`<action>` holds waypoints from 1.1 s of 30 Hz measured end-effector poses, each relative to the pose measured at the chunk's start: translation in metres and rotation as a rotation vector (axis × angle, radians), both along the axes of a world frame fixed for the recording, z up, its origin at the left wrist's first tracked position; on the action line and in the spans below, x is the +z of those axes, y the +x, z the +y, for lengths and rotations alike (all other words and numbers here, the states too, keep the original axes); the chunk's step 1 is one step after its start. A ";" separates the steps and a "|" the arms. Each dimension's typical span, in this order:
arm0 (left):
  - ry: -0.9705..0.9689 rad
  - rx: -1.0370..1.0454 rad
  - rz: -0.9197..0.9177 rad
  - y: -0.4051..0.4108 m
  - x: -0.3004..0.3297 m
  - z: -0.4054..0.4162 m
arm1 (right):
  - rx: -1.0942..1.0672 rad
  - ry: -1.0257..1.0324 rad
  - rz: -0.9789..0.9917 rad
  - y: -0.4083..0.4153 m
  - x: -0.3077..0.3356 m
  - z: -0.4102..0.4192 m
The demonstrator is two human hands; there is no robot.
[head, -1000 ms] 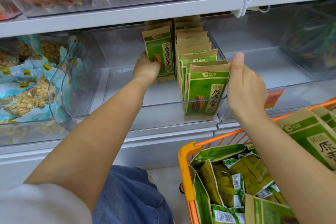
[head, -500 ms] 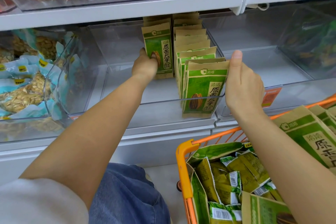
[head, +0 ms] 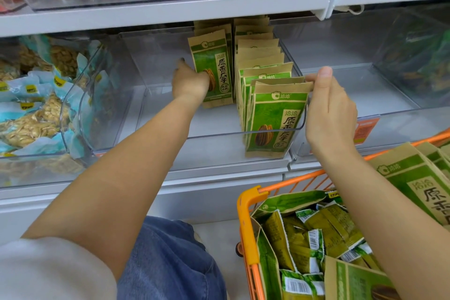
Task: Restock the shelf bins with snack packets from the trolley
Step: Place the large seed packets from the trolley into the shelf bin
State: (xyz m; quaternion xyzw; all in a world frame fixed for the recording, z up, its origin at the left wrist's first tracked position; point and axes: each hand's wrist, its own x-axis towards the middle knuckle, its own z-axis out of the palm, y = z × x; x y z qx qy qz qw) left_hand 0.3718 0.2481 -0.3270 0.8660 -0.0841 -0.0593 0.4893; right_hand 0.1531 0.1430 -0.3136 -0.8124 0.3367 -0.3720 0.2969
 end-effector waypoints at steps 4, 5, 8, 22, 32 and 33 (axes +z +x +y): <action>-0.192 0.093 -0.143 -0.014 0.035 0.020 | 0.052 0.042 -0.229 -0.017 0.007 -0.003; -0.131 0.042 -0.172 -0.023 0.045 0.028 | 0.068 0.023 -0.224 -0.027 0.013 -0.003; 0.110 -0.190 -0.334 -0.074 0.062 0.054 | 0.188 0.039 -0.056 -0.065 0.032 -0.001; 0.088 -0.978 -0.308 -0.246 0.026 0.076 | 0.664 0.048 1.207 -0.197 0.041 0.032; -0.331 -0.713 0.353 -0.239 0.063 0.078 | 0.723 0.430 0.356 -0.159 0.079 0.020; -0.306 -0.752 0.384 -0.237 0.066 0.081 | 0.728 0.405 0.383 -0.151 0.080 0.022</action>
